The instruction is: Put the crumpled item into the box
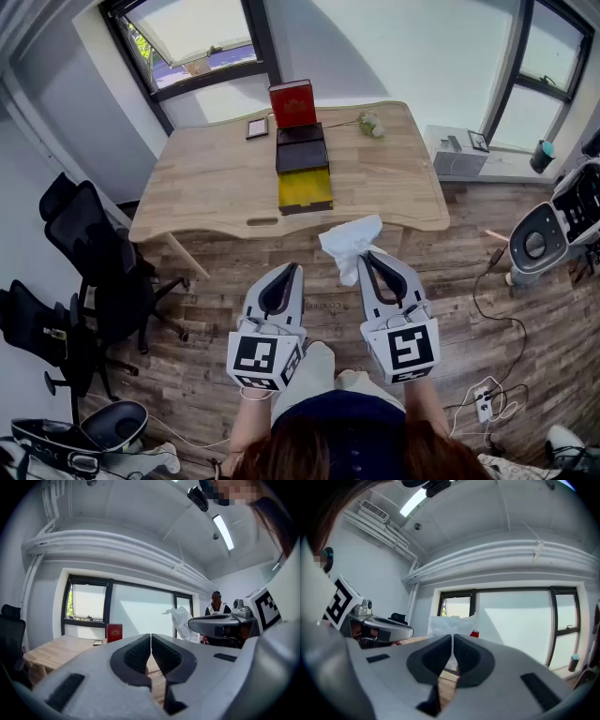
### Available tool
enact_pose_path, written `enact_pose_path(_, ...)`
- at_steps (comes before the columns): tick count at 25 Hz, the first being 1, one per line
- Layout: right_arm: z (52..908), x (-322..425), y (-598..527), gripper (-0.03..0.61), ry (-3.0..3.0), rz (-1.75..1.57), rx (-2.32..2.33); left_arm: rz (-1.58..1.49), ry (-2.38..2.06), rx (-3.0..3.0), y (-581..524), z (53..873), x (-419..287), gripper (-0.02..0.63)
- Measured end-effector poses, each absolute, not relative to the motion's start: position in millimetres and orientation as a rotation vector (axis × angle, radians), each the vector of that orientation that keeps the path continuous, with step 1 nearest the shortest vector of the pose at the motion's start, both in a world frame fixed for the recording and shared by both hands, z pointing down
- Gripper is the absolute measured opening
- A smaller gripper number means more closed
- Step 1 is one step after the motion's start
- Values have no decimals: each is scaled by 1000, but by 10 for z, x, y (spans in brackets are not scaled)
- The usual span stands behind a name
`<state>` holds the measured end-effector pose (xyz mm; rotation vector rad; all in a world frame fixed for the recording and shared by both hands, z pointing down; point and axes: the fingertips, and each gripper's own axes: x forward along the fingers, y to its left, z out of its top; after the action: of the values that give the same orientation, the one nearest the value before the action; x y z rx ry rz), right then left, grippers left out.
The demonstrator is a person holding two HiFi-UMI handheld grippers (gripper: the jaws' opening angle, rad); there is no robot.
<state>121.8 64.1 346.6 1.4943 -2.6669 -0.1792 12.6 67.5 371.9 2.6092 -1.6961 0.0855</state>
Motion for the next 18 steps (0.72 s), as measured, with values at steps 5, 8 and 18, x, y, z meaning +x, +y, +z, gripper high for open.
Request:
enact_pose_path(5, 3491, 1200, 602, 32, -2649, -185, 1511, 83, -1695, 2603, 635, 3739, 77, 29)
enact_pose_path(8, 3533, 1156, 520, 32, -2641, -165, 1509, 80, -1697, 2602, 563, 3738, 33, 29)
enact_pose_path(18, 3554, 973, 148, 32, -2635, -141, 1507, 71, -1698, 2594, 223, 3732, -185, 29)
